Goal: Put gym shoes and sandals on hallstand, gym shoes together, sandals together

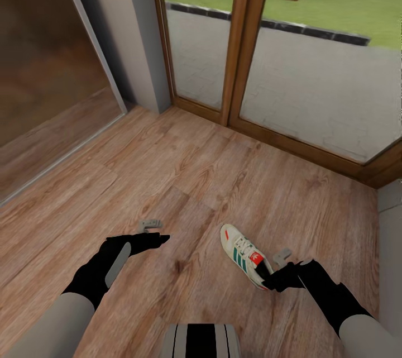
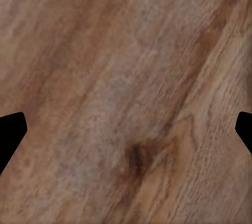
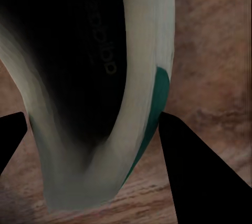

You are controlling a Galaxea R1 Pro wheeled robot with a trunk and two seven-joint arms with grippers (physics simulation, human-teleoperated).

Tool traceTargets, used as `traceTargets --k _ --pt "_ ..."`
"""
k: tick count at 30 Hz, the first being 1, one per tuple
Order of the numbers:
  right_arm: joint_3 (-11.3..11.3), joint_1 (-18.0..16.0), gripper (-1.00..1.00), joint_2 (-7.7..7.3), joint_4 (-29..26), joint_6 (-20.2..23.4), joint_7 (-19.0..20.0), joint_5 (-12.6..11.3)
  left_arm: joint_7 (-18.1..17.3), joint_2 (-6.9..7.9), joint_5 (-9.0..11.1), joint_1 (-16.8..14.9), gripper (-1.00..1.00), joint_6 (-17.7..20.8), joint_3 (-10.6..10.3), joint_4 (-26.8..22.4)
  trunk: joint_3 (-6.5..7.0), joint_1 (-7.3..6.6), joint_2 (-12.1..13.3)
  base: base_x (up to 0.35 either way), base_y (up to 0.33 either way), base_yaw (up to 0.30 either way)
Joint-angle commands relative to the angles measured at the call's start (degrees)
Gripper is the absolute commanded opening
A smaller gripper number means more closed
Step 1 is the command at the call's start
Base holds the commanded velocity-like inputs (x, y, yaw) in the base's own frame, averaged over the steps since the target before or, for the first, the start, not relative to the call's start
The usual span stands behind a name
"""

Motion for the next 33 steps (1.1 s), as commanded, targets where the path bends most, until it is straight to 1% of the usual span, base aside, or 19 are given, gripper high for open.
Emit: traceTargets --k 1,7,10,13,14,15,17,19,22,24,33 --pt "0.11 0.01 -1.00 0.04 -0.14 0.19 0.27 0.48 -0.02 0.05 0.12 -0.02 1.00 0.23 -0.11 -0.06 0.19 -0.03 0.00 0.000 0.000 0.000" --pt "-0.10 0.01 -1.00 0.24 -0.33 0.26 0.32 0.03 -0.02 0.05 0.12 -0.02 1.00 0.24 -0.10 -0.06 1.52 -0.19 0.08 0.000 0.000 0.000" --pt "-0.29 -0.01 -1.00 0.29 -0.57 0.27 0.35 -0.82 -0.02 0.05 0.12 -0.02 1.00 0.24 -0.12 -0.06 2.18 -0.26 0.12 0.000 0.000 0.000" --pt "-0.49 0.02 -1.00 0.31 -2.65 0.27 0.32 -4.12 -0.02 0.05 0.12 -0.02 1.00 0.24 -0.13 -0.06 2.85 -0.34 0.16 0.000 0.000 0.000" --pt "-0.63 0.01 -1.00 0.32 -3.72 0.27 0.29 -6.32 -0.02 0.05 0.12 -0.02 1.00 0.23 -0.12 -0.06 3.07 -0.37 0.17 0.000 0.000 0.000" --pt "-0.73 0.01 -1.00 0.32 -4.19 0.27 0.28 -7.52 -0.02 0.05 0.12 -0.02 1.00 0.21 -0.12 -0.06 3.29 -0.39 0.19 0.000 0.000 0.000" --pt "-0.99 0.02 -1.00 0.26 -5.57 0.27 0.17 -12.03 -0.02 0.05 0.12 -0.02 1.00 0.22 -0.11 -0.06 3.73 -0.45 0.21 0.000 0.000 0.000" --pt "-1.18 0.01 -1.00 0.24 -6.18 0.27 0.14 -14.56 -0.02 0.05 0.12 -0.02 1.00 0.21 -0.10 -0.06 4.18 -0.50 0.24 0.000 0.000 0.000" --pt "-1.21 0.02 -1.00 0.25 -6.41 0.25 0.15 -15.93 -0.02 0.00 0.12 -0.02 1.00 0.17 -0.15 -0.06 4.84 -0.57 0.28 0.000 0.000 0.000" --pt "-1.21 0.01 -1.00 0.28 -6.43 0.11 0.18 -16.29 -0.02 -0.01 0.12 -0.02 1.00 0.16 -0.21 -0.06 5.28 -0.63 0.31 0.000 0.000 0.000" --pt "-1.13 0.02 -1.00 0.15 -6.50 -0.32 0.23 -16.65 -0.05 -0.20 0.25 -0.02 1.00 0.07 -0.42 -0.06 7.28 -0.86 0.43 0.000 0.000 0.000"
